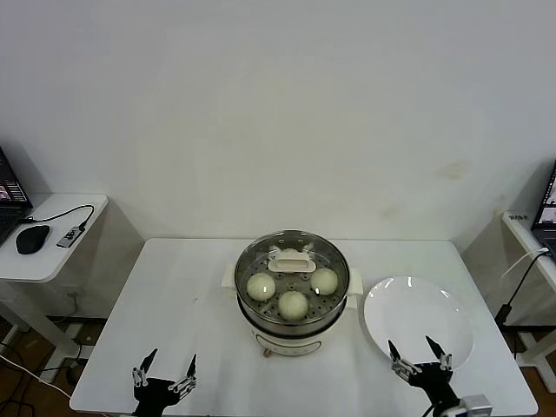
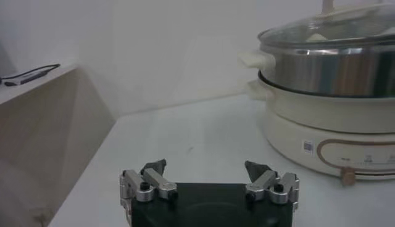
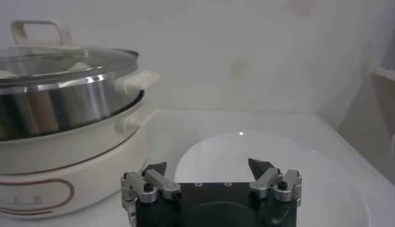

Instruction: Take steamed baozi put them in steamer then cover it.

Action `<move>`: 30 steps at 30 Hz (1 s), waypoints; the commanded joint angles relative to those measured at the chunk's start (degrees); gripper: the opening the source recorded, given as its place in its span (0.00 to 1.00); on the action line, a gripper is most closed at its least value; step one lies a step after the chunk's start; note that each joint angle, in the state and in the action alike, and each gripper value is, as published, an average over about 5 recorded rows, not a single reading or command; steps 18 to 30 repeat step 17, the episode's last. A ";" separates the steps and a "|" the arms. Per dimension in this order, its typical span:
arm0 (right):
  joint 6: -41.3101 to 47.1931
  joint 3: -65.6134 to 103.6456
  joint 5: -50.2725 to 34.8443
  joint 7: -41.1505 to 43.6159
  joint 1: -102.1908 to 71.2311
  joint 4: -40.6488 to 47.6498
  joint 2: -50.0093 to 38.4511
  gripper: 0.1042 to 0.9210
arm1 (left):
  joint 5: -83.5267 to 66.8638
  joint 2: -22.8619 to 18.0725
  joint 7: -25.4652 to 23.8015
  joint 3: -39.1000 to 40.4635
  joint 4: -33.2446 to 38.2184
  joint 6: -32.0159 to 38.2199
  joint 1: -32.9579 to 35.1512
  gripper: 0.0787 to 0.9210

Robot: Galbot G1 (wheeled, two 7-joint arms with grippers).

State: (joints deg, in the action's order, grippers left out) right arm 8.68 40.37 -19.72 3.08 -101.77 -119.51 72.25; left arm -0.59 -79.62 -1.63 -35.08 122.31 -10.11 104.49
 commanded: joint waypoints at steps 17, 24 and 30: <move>-0.84 0.64 2.52 -0.77 -0.10 0.24 1.24 0.88 | 0.42 -0.03 -0.78 0.08 -0.23 0.49 0.22 0.88; -0.84 0.64 2.52 -0.77 -0.10 0.24 1.24 0.88 | 0.42 -0.03 -0.78 0.08 -0.23 0.49 0.22 0.88; -0.84 0.64 2.52 -0.77 -0.10 0.24 1.24 0.88 | 0.42 -0.03 -0.78 0.08 -0.23 0.49 0.22 0.88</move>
